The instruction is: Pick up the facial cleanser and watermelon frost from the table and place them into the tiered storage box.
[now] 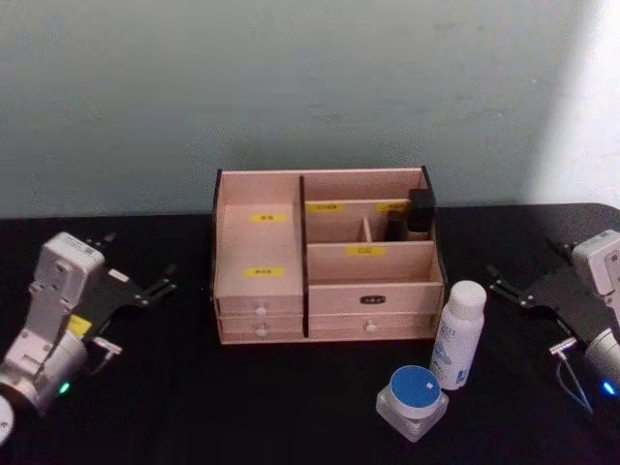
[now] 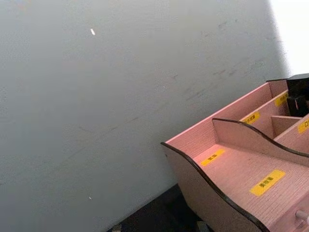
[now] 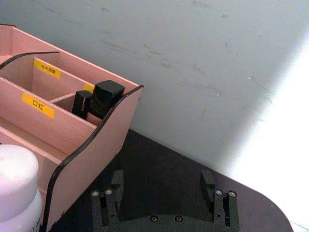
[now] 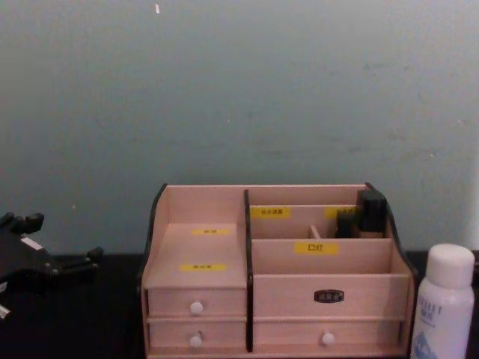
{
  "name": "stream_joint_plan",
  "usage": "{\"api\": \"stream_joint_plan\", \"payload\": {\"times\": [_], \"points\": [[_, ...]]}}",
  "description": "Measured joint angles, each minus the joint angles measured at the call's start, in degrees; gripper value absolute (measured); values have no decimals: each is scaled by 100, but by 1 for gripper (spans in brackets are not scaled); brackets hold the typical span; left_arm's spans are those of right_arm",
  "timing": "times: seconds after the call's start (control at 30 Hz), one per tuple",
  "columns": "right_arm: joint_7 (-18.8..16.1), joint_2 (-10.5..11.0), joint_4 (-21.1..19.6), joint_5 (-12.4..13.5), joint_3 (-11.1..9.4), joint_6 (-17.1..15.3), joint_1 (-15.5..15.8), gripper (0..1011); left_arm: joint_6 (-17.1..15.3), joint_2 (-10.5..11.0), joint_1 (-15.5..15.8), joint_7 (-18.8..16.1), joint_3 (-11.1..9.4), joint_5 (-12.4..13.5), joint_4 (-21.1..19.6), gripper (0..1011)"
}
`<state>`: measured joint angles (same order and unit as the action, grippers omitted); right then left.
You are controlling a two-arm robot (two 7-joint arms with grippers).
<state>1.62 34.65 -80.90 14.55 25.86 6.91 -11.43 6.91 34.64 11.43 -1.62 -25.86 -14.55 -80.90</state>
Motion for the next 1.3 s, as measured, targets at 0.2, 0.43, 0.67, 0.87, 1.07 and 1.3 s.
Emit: {"api": "stream_joint_plan", "payload": {"times": [0.2,0.43,0.67,0.87,1.07,1.3], "points": [[0,0,0,0,0,0,0,1002,0,0,0,0,0,0,0,1001],[-204,24,-123,54,-92,-13,115,1002,0,0,0,0,0,0,0,1001],[-406,209,-418,105,-224,-187,386,1002,0,0,0,0,0,0,0,1001],[-517,410,-660,148,-377,-368,642,1002,0,0,0,0,0,0,0,1001],[-743,684,-967,282,-584,-445,1004,1002,0,0,0,0,0,0,0,1001],[-1304,1012,-1372,755,-873,-558,1475,1002,0,0,0,0,0,0,0,1001]]}}
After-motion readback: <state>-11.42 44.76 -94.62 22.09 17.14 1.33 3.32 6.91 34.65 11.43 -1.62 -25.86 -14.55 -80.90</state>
